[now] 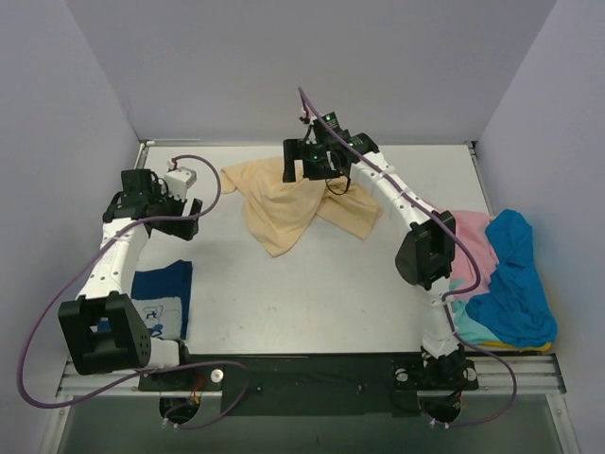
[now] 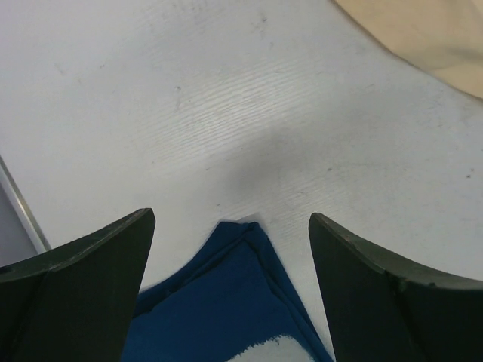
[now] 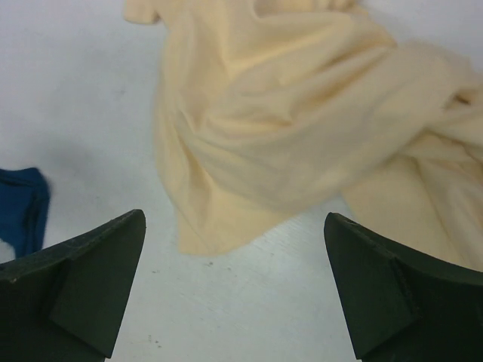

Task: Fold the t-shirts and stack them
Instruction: Move the tshirt to the center of the board, then flatten out the tshirt

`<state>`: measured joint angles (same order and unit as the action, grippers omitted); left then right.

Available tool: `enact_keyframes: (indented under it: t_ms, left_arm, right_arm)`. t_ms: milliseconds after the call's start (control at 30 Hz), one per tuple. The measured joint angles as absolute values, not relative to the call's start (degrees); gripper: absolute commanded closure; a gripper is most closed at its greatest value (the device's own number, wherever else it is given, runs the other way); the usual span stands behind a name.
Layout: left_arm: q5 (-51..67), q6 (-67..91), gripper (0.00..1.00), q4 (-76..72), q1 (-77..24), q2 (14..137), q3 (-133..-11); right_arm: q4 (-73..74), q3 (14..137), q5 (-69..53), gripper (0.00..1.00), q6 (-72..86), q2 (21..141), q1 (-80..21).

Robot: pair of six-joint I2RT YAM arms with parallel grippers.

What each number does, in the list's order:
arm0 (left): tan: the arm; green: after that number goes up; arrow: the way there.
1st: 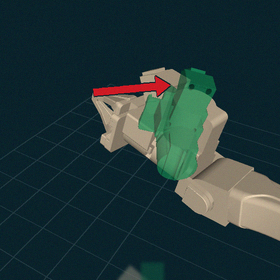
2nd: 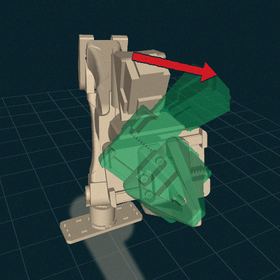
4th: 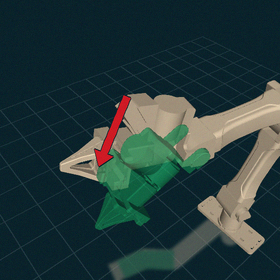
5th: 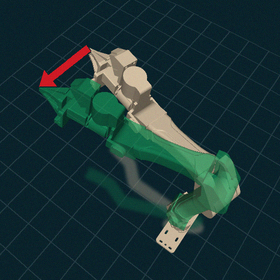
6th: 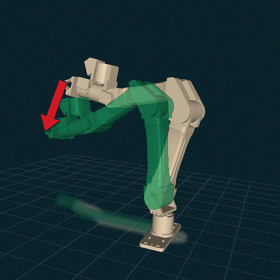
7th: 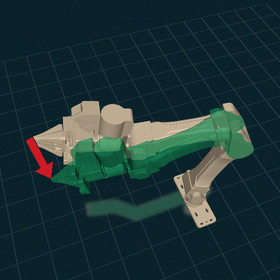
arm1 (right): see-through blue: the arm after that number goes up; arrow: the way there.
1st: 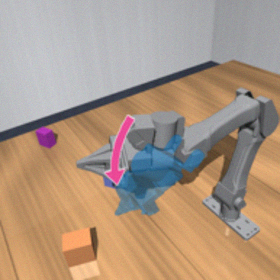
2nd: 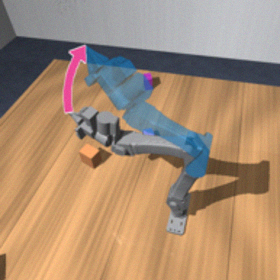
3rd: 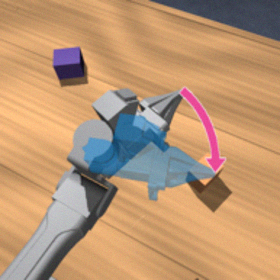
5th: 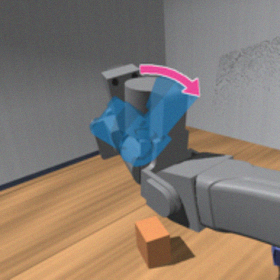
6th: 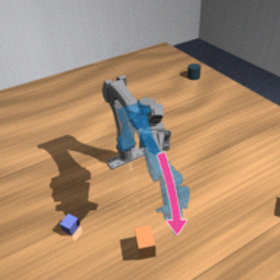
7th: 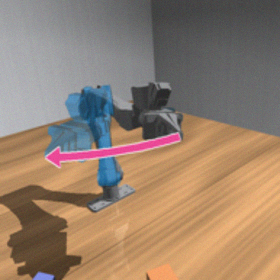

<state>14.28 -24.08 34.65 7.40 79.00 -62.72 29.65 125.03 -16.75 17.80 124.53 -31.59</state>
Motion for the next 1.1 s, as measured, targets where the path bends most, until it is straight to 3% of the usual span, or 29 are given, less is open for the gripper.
enact_keyframes:
  t_ms: [133, 200, 400, 533, 900, 933, 967, 1000, 1033, 1100]
  left_arm:
    - [18.7, -26.6, 0.27, 38.7, 5.1, 79.0, -64.8]
    - [18.5, -28.1, 0.31, 40.5, 1.1, 79.3, -64.8]
    - [13.8, -31.6, 0.25, 42.6, -19.5, 84.8, -64.7]
    - [10.2, -32.7, 0.21, 43.0, -29.0, 91.8, -65.9]
    - [4.7, -31.7, 0.22, 41.3, -32.9, 115.6, -83.3]
    - [4.2, -31.6, 0.25, 41.7, -32.9, 116.4, -84.3]
    - [3.6, -31.6, 0.35, 41.4, -32.9, 116.8, -84.8]
    - [2.8, -31.6, 0.44, 41.4, -32.9, 117.1, -85.4]
    - [2.2, -31.6, 0.71, 41.4, -32.9, 117.5, -85.8]
    - [1.2, -31.6, 1.00, 41.5, -32.8, 118.3, -86.9]
  right_arm:
    - [31.8, 118.1, -9.9, 0.04, 17.7, 120.5, -29.2]
    - [32.3, 110.7, -8.8, 0.11, 17.3, 115.5, -25.1]
    - [32.9, 96.6, -6.2, 0.33, 16.3, 108.0, -11.6]
    - [33.6, 94.8, -8.1, 0.36, 18.0, 110.8, -8.8]
    - [31.4, 96.2, -16.4, 0.39, 24.3, 123.4, -8.7]
    - [31.1, 96.4, -17.0, 0.40, 24.6, 124.3, -8.7]
    - [30.9, 96.7, -17.5, 0.43, 25.0, 125.0, -8.7]
    - [30.7, 97.3, -18.2, 0.58, 25.4, 125.9, -8.7]
    - [30.4, 97.8, -18.9, 0.65, 25.6, 126.6, -8.7]
    - [29.7, 98.9, -20.3, 0.98, 26.1, 127.3, -8.6]
